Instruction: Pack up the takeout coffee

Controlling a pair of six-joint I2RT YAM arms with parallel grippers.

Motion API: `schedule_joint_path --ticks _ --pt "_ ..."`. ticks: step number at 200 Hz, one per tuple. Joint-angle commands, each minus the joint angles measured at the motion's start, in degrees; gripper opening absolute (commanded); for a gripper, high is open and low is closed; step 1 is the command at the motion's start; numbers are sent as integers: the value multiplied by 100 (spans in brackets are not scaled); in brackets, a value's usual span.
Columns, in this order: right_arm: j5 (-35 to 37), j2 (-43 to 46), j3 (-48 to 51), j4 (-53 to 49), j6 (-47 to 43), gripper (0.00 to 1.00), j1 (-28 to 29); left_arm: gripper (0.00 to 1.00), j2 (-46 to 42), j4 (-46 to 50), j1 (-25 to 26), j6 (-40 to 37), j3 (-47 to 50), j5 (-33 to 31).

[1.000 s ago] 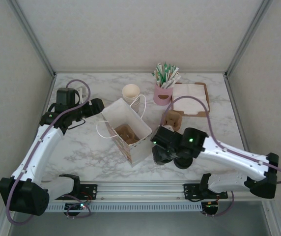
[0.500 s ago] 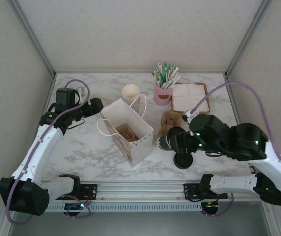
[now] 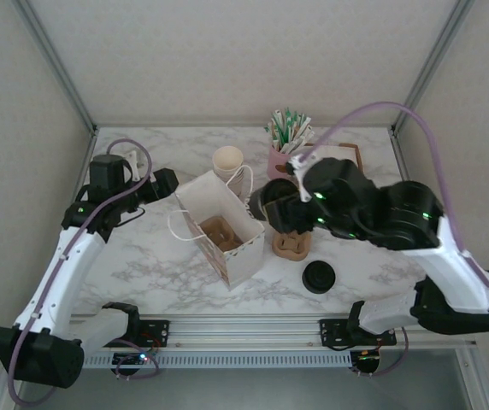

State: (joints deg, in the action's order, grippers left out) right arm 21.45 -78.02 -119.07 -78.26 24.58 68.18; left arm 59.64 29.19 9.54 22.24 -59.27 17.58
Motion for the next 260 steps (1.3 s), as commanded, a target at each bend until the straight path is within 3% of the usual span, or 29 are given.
schedule_joint_path --ticks 1,20,51,71,136,260 --pt "130 -345 -473 248 -455 62 53 88 -194 -164 -38 -79 74 -16" --pt "157 -739 -883 192 -551 62 55 88 -227 12 -40 -99 14 -510" --pt "52 -1420 -1483 104 -624 62 54 86 -250 420 -75 -31 -24 -1950" --pt "141 -1911 -1815 -32 -720 62 48 85 -97 607 -93 66 -65 -2354" --pt "164 -3162 -2719 -443 -905 62 42 86 681 686 -102 190 -202 -1453" --pt "-476 -4014 -2626 -761 -908 61 -292 87 1060 584 -75 149 -226 -434"
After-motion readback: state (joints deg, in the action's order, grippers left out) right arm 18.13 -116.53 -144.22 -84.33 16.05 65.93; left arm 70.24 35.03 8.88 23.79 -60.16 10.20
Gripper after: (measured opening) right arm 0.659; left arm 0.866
